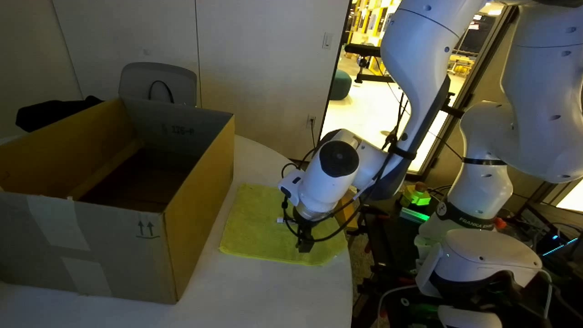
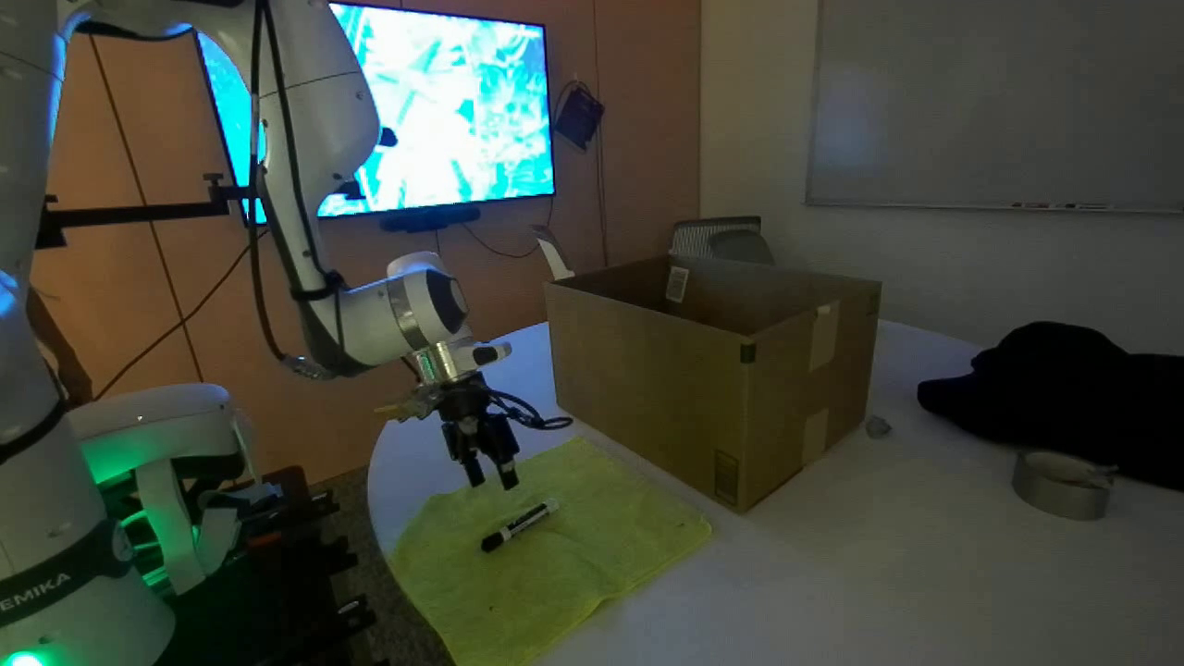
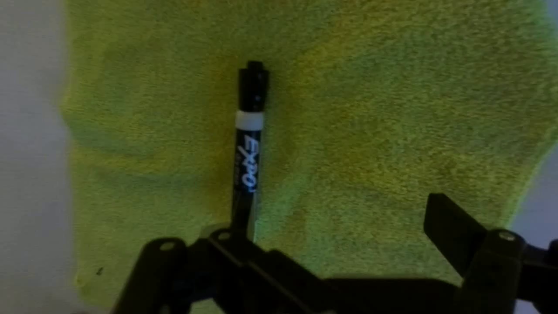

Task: Put the marker on the towel, fold the towel, and then put the folded towel in the box

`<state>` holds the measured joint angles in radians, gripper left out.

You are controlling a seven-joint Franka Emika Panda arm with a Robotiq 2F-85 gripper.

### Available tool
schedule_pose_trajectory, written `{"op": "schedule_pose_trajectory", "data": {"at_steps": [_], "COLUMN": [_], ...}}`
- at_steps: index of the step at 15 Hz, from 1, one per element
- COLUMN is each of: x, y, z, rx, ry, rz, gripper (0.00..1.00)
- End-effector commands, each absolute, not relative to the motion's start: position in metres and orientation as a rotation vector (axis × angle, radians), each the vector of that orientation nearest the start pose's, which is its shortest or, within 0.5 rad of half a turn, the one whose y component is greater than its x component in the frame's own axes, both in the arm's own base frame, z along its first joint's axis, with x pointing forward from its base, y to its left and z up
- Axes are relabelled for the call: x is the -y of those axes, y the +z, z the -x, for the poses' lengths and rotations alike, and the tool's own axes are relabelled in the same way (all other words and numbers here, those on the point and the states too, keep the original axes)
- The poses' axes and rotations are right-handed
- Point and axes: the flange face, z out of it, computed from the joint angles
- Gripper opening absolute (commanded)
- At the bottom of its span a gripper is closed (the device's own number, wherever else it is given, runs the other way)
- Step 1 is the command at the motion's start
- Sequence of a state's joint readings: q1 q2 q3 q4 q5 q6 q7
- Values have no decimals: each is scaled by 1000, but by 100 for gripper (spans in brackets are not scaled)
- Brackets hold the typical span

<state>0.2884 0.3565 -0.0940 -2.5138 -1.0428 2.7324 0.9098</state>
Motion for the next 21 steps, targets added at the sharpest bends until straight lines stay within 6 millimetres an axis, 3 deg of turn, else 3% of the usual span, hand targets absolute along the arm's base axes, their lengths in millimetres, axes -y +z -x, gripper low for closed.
{"op": "schedule_pose_trajectory", "data": {"at_steps": [1,6,12,13,14,15,21], "x": [-132,-145,-130,-128,-126,-124,-114], "y": [126,109,84,81,80,80,87], "z": [-397,-390,-392,-392,-393,-393,-397], "rx": [634,738,738,736,742,746,771], "ry": [-182,-145,-35,-21,-13,-6,12], "rz": [3345,3231,3194,3182,3168,3156,3126], "gripper": [100,100,98,91,73,71,24]}}
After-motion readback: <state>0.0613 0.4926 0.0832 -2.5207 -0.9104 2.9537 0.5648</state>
